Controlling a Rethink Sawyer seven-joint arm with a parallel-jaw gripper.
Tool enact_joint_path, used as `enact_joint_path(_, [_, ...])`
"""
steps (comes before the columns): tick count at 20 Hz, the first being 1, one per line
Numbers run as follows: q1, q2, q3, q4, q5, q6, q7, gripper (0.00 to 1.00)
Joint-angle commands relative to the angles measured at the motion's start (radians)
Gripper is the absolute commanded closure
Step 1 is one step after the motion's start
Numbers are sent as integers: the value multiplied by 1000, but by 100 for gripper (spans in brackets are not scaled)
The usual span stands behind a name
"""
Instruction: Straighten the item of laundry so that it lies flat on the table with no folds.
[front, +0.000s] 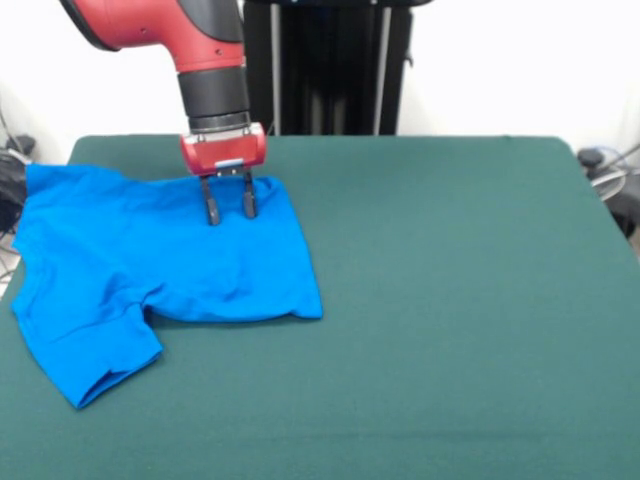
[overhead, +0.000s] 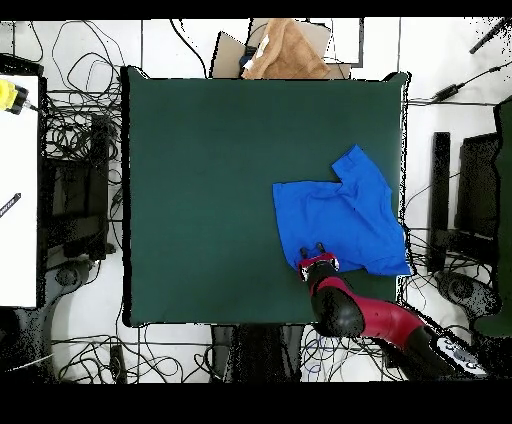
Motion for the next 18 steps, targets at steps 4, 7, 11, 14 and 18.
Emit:
enact_joint_path(4, [55, 266, 48, -312, 82, 234, 113, 100])
enact_joint_path(7, [45, 272, 57, -314, 79, 236, 110, 100])
enact_joint_path(11, [55, 266, 50, -308, 83, 231, 116, 100])
enact_joint_path(14, [58, 268, 47, -306, 82, 220, 121, 100])
enact_joint_path(18, [64, 265, 40, -303, 82, 215, 124, 100])
